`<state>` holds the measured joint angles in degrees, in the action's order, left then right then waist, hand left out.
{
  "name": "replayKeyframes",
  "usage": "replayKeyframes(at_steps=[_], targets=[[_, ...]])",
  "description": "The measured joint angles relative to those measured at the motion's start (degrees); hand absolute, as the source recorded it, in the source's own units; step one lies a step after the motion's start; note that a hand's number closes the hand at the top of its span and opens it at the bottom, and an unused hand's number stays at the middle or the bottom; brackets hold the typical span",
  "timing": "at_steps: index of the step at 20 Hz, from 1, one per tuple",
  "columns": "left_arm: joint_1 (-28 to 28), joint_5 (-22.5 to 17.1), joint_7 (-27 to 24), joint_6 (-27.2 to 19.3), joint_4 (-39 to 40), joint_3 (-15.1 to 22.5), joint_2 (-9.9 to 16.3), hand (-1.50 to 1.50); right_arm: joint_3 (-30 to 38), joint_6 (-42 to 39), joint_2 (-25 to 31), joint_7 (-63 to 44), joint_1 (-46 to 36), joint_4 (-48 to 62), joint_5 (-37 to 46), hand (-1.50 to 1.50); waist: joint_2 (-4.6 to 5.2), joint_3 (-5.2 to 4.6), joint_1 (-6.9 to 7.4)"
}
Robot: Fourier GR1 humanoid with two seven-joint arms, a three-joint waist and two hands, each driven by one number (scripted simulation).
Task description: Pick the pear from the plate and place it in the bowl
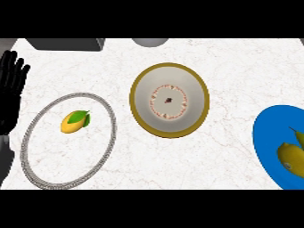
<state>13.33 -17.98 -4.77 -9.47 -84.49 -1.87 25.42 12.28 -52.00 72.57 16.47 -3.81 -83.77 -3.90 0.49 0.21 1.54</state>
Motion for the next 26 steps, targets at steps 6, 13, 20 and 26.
replayKeyframes(at_steps=[6,13,20,26], targets=[[-0.2,0.3,0.5,0.3,-0.3,-0.4,0.1,0.00,-6.6,5.9,-0.7,7.1,0.6,2.9,8.1,-1.50,-0.03,-0.01,0.14],[0.4,0.9,0.8,0.5,-0.3,-0.6,-0.3,0.00,-15.4,12.7,-2.8,13.8,-0.9,8.5,15.1,-1.50,-0.01,-0.05,0.35],[1.2,1.4,1.2,1.1,0.7,-1.4,-0.6,0.00,-22.4,17.4,-5.7,18.6,-5.7,17.1,21.2,-1.50,-0.04,-0.08,0.11],[1.7,1.5,2.1,1.6,0.7,-2.2,-0.6,0.00,-26.7,21.6,-9.3,22.8,-9.2,24.2,24.6,-1.50,-0.11,-0.11,-0.04]])
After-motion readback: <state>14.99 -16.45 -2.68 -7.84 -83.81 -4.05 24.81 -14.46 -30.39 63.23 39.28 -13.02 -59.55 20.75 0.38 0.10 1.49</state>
